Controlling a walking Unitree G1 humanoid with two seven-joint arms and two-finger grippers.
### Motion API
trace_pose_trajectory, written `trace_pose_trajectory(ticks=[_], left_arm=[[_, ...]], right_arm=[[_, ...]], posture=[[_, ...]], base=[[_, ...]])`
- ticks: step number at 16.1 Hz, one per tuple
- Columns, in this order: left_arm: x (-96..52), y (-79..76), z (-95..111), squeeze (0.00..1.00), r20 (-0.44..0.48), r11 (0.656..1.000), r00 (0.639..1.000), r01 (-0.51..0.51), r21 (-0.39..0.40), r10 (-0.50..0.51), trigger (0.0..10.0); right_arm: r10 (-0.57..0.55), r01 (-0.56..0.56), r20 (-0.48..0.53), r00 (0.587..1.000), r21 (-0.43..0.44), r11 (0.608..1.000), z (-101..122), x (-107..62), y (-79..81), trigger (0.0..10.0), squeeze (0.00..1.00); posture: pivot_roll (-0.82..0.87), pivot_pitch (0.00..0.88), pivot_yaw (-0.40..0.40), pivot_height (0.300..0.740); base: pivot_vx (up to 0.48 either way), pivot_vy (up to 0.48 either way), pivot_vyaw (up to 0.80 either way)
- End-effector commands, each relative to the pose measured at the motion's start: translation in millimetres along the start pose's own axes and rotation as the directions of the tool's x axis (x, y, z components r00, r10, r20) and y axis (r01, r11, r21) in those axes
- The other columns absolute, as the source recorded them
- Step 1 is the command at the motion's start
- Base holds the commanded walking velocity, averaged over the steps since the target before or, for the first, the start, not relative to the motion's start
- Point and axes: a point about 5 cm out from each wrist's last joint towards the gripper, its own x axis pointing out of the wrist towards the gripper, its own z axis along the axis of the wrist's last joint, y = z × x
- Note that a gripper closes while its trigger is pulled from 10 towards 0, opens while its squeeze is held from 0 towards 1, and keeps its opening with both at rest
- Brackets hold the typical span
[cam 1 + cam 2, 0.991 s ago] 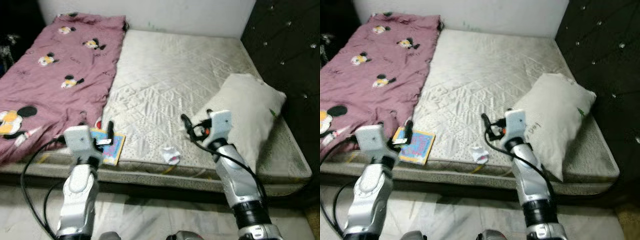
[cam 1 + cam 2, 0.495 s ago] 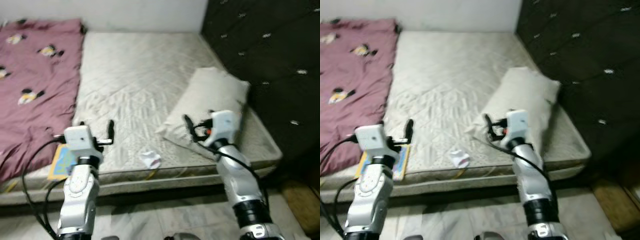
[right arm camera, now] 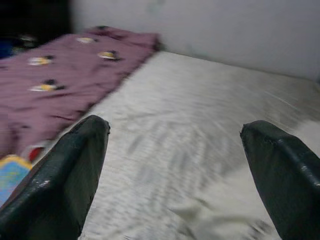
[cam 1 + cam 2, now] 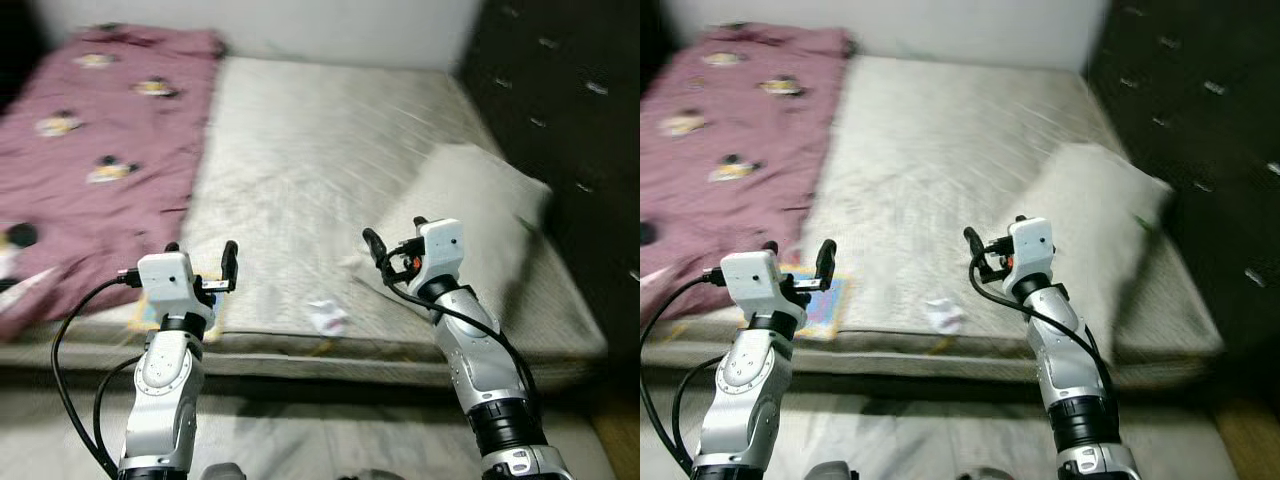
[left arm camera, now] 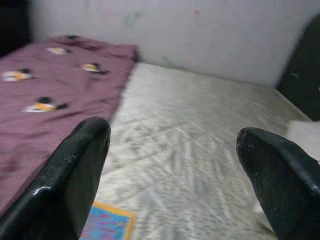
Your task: Clean up the room
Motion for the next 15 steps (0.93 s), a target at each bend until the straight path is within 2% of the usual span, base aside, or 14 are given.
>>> trace_pose_trajectory(ticks=[1,6,11,12,13,15], left_arm=[[-0.5,3.3,0.7,0.0,0.003,1.0,1.0,-0.012,0.001,0.012,10.0],[-1.3,0.8,1.2,0.0,0.008,1.0,1.0,0.015,-0.022,-0.015,10.0],[-1.2,0.8,0.6,0.0,0.003,1.0,1.0,0.014,-0.012,-0.014,10.0],[-1.2,0.1,0.7,0.0,0.004,1.0,1.0,0.021,-0.015,-0.021,10.0],[0.5,1.7,-1.6,0.0,-0.011,1.0,1.0,-0.022,-0.008,0.022,10.0],[1.1,2.1,-2.7,0.0,-0.019,1.0,0.999,-0.028,-0.006,0.028,10.0]], right_arm=[[-0.001,0.001,0.01,1.0,0.003,1.0,2.1,1.2,0.6,10.0,0.0],[-0.012,0.012,0.006,1.0,0.004,1.0,1.5,1.3,-1.6,10.0,0.0],[-0.032,0.032,-0.005,0.999,0.015,0.999,0.0,1.6,-4.0,10.0,0.0],[-0.038,0.039,-0.013,0.999,0.025,0.999,-1.0,1.8,-4.6,10.0,0.0],[-0.038,0.038,-0.004,0.999,0.021,0.999,0.0,1.8,-5.4,10.0,0.0],[-0.036,0.036,-0.005,0.999,0.015,0.999,-0.1,1.7,-5.5,10.0,0.0]], posture=[[-0.01,0.05,-0.042,0.74],[-0.02,0.052,-0.042,0.74],[-0.02,0.05,-0.039,0.74],[-0.02,0.049,-0.039,0.74],[-0.02,0.049,-0.039,0.74],[-0.02,0.049,-0.039,0.74]], base=[[0.349,0.0,0.0],[0.319,0.0,0.0],[0.375,0.0,0.0],[0.36,0.0,-0.8],[0.0,0.0,0.0],[0.0,0.0,0.0]])
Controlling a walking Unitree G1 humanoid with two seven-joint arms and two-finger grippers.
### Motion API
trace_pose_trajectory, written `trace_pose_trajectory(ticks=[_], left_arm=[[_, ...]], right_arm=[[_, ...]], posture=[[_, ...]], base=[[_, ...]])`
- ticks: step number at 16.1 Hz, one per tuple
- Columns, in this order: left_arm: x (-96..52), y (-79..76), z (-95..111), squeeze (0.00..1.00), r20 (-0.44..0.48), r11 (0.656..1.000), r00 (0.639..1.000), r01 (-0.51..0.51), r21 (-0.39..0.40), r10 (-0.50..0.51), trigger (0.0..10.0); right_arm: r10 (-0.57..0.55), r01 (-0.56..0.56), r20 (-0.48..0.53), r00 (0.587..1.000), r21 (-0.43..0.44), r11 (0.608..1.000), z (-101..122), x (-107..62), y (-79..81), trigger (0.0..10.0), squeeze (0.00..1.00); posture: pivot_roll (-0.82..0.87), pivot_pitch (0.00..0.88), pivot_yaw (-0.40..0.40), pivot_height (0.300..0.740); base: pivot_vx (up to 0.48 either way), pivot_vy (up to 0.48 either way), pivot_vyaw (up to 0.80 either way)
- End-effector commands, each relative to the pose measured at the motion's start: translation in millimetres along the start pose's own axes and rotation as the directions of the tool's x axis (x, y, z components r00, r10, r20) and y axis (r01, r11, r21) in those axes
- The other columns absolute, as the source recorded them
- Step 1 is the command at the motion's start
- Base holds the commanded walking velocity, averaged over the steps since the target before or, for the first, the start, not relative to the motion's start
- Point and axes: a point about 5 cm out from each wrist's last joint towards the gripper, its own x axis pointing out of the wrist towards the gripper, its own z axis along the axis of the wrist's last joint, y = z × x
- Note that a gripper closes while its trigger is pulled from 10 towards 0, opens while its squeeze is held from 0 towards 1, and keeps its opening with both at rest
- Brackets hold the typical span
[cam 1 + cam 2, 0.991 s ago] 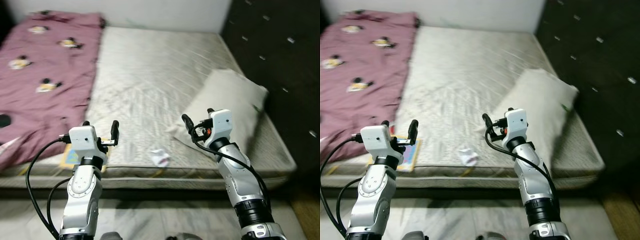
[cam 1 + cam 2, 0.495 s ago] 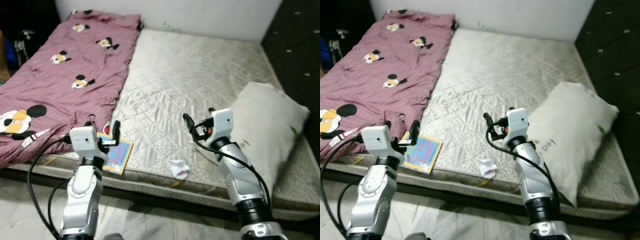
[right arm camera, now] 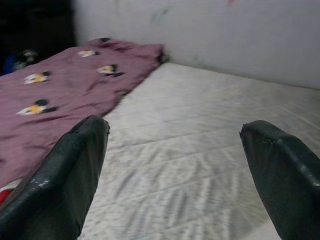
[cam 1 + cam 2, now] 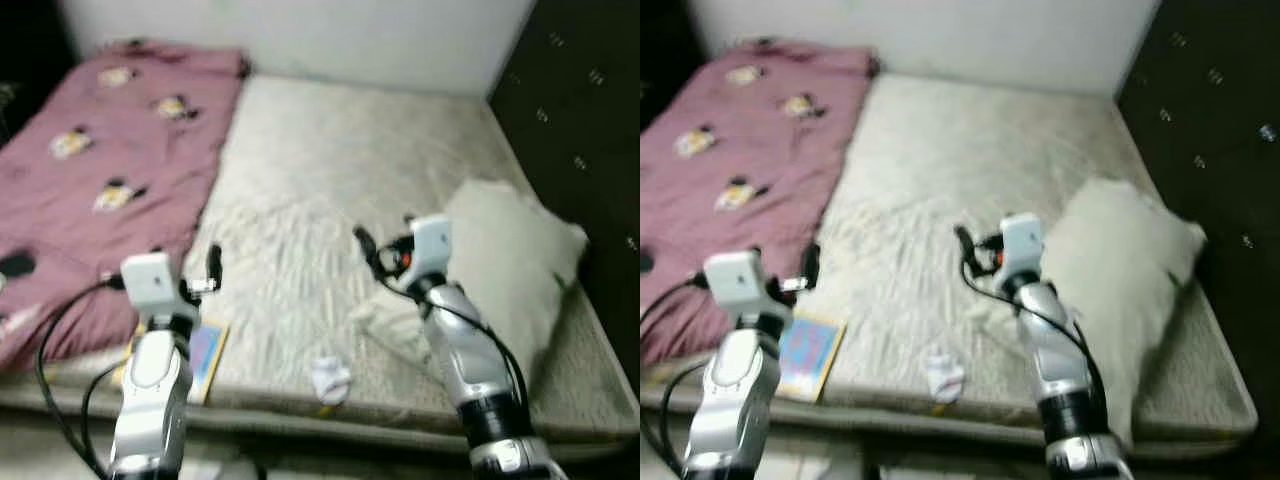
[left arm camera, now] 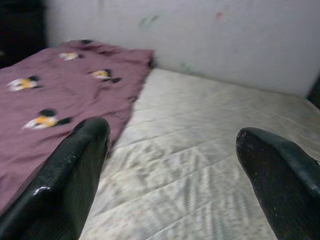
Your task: Clean up the room
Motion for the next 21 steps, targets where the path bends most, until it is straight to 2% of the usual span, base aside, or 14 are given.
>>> trace_pose_trajectory(ticks=[1,7,11,21], left_arm=[[0.7,-7.8,-1.0,0.0,-0.007,1.0,1.0,0.028,-0.006,-0.028,10.0],[0.2,-4.2,-3.5,0.0,-0.027,0.999,0.999,-0.021,-0.031,0.021,10.0],[0.3,-5.4,-4.5,0.0,-0.035,0.999,0.999,-0.018,-0.029,0.017,10.0],[-1.5,-6.6,-5.0,0.0,-0.047,0.999,0.999,-0.023,-0.037,0.021,10.0]], right_arm=[[-0.035,0.035,-0.01,0.999,-0.007,0.999,-2.3,-5.5,-11.6,10.0,0.0],[-0.041,0.041,-0.011,0.999,-0.013,0.999,-2.6,-4.7,-13.8,10.0,0.0],[-0.043,0.043,-0.02,0.999,-0.002,0.999,-3.5,-4.7,-14.0,10.0,0.0],[-0.011,0.011,-0.011,1.0,-0.009,1.0,-2.6,-4.0,-9.3,10.0,0.0]], posture=[[-0.02,0.049,-0.039,0.74],[-0.01,0.05,-0.041,0.74],[-0.02,0.049,-0.043,0.74],[-0.01,0.061,-0.054,0.74]], base=[[0.0,0.0,0.0],[0.0,0.0,0.0],[0.0,0.0,-0.49],[0.0,0.0,0.0]])
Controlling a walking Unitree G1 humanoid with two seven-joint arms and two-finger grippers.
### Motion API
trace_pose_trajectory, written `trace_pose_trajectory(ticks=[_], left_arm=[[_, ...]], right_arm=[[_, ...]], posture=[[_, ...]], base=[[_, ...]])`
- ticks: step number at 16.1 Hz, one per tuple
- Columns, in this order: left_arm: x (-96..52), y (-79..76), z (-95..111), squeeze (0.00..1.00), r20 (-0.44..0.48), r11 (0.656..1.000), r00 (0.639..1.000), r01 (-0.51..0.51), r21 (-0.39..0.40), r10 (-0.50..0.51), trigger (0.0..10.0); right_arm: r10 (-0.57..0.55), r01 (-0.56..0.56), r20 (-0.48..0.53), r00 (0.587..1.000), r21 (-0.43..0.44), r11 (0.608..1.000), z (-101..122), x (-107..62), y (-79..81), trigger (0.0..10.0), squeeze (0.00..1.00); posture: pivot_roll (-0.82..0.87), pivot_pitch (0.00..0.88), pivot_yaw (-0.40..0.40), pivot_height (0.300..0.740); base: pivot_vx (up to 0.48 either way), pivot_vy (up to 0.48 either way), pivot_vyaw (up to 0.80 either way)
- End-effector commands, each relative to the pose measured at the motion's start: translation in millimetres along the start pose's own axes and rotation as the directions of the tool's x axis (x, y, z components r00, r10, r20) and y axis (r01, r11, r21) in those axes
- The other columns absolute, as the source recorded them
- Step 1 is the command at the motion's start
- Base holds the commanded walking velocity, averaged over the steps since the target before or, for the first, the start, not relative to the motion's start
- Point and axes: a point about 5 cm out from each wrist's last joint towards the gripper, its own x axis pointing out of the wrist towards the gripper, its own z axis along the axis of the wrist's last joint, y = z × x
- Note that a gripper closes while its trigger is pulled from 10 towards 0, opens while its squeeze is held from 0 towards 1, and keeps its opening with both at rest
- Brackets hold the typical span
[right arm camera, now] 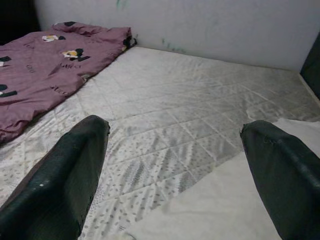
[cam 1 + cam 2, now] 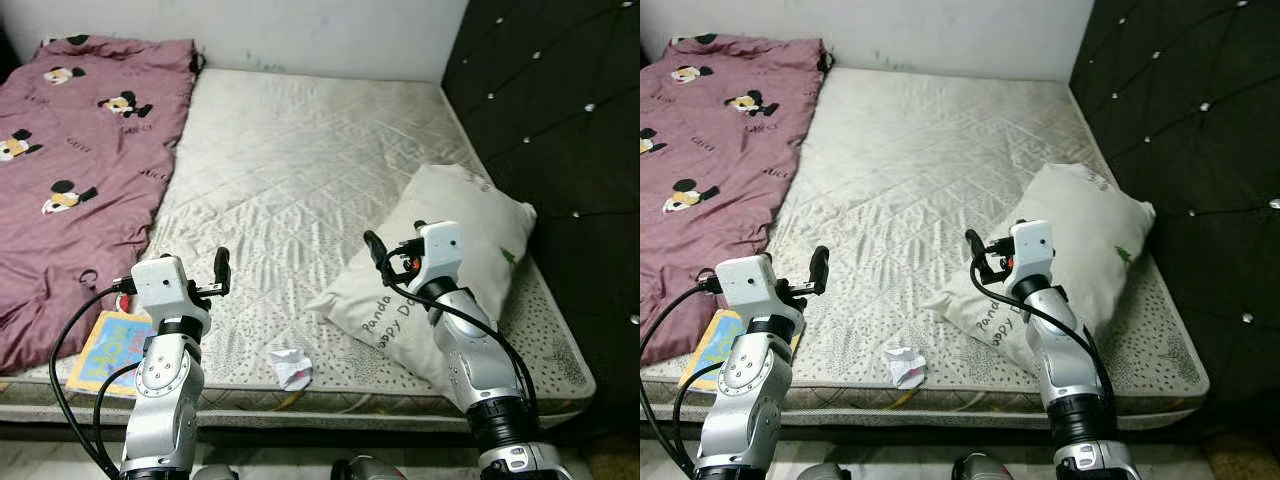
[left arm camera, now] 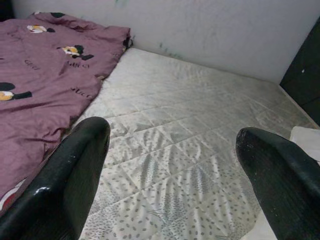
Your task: Clean up the room
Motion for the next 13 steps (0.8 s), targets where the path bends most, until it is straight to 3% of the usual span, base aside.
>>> trace_pose_trajectory(ticks=[1,6,11,13], left_arm=[[-0.3,-1.0,2,0.0,-0.001,1.0,1.0,0.0,0.004,0.0,10.0],[-5.0,7.8,11,0.0,0.035,0.998,0.998,-0.055,0.027,0.054,10.0],[-32.7,40.0,12,0.0,0.012,0.987,0.991,-0.137,0.089,0.137,10.0],[-37.9,44.5,13,0.0,0.012,0.984,0.989,-0.148,0.094,0.148,10.0]], right_arm=[[0.008,-0.008,0.016,1.0,-0.008,1.0,4,1.5,-0.1,10.0,0.0],[0.021,-0.021,0.009,1.0,-0.009,1.0,4,-4.2,1.7,10.0,0.0],[0.008,-0.008,-0.009,1.0,0.007,1.0,2,-18.2,-2.8,10.0,0.0],[0.001,-0.001,-0.018,1.0,0.005,1.0,1,-24.9,-4.7,10.0,0.0]], posture=[[-0.01,0.062,-0.055,0.74],[-0.01,0.114,-0.053,0.74],[0.0,0.151,-0.055,0.74],[0.0,0.161,-0.055,0.74]], base=[[0.0,0.0,0.0],[0.0,0.0,0.0],[0.0,0.0,0.0],[0.0,0.0,0.0]])
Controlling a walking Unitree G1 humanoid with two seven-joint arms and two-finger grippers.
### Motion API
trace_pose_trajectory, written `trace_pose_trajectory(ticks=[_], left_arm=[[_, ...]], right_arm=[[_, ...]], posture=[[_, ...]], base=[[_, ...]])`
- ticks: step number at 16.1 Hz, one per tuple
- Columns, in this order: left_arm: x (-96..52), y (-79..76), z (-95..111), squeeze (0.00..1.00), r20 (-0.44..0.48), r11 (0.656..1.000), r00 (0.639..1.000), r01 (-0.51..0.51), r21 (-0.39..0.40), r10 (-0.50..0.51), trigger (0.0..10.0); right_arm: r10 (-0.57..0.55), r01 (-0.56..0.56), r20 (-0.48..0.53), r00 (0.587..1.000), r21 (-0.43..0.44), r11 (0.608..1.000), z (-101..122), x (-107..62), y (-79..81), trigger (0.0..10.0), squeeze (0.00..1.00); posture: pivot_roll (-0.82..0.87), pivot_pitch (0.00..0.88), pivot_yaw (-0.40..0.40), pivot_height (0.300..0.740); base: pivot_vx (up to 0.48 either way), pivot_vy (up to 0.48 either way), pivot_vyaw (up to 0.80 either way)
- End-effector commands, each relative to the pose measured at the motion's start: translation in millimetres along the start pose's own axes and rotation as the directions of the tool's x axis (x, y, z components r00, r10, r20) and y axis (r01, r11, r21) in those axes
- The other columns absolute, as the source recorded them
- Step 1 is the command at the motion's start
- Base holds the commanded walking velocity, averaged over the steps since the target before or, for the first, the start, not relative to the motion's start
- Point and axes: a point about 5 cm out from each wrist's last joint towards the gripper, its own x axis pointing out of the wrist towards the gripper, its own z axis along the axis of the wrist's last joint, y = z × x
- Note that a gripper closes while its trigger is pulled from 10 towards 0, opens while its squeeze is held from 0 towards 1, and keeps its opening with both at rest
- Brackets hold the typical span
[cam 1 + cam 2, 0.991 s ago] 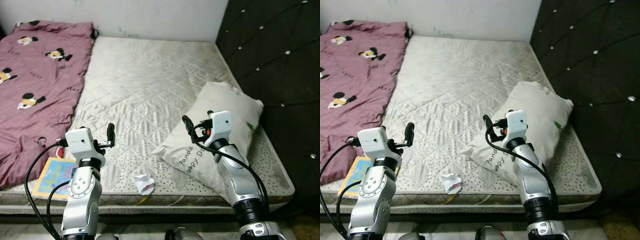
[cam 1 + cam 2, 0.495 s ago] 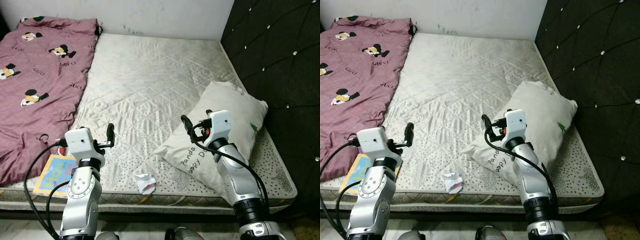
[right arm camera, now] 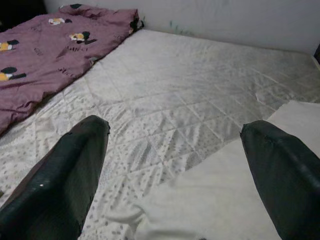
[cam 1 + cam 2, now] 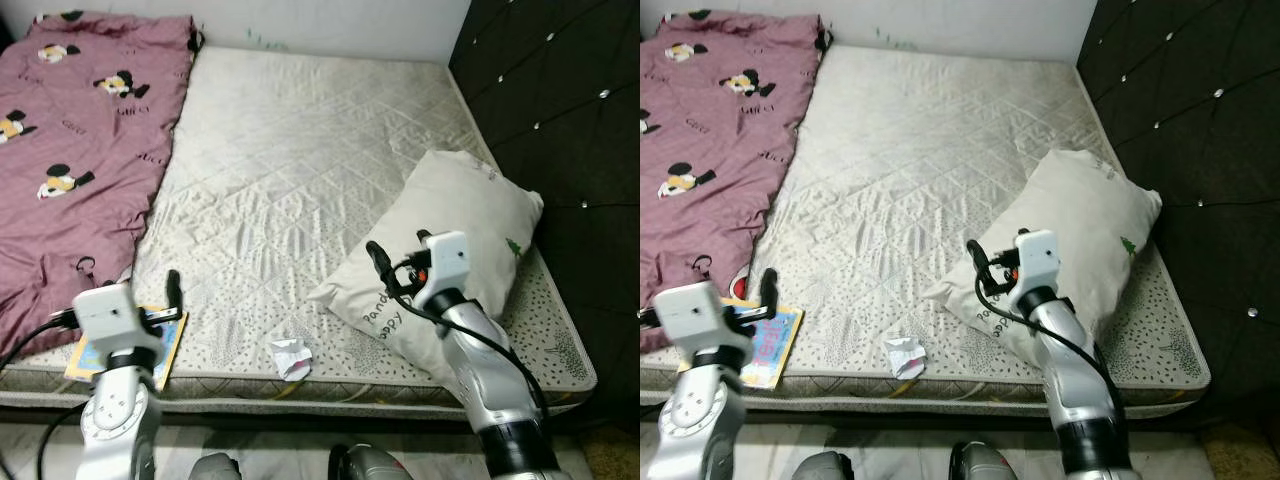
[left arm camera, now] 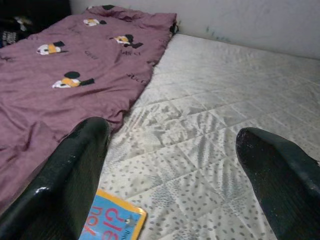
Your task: Clean up the room
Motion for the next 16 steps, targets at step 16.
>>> trace_pose_trajectory(ticks=[16], left_arm=[[-6.1,-3.3,4.2,0.0,-0.016,0.999,0.999,0.033,0.009,-0.033,10.0]], right_arm=[[0.006,-0.006,-0.016,1.0,0.01,1.0,2.9,-5.0,1.3,10.0,0.0]], posture=[[0.01,0.162,-0.062,0.7]], base=[[0.0,0.0,0.19]])
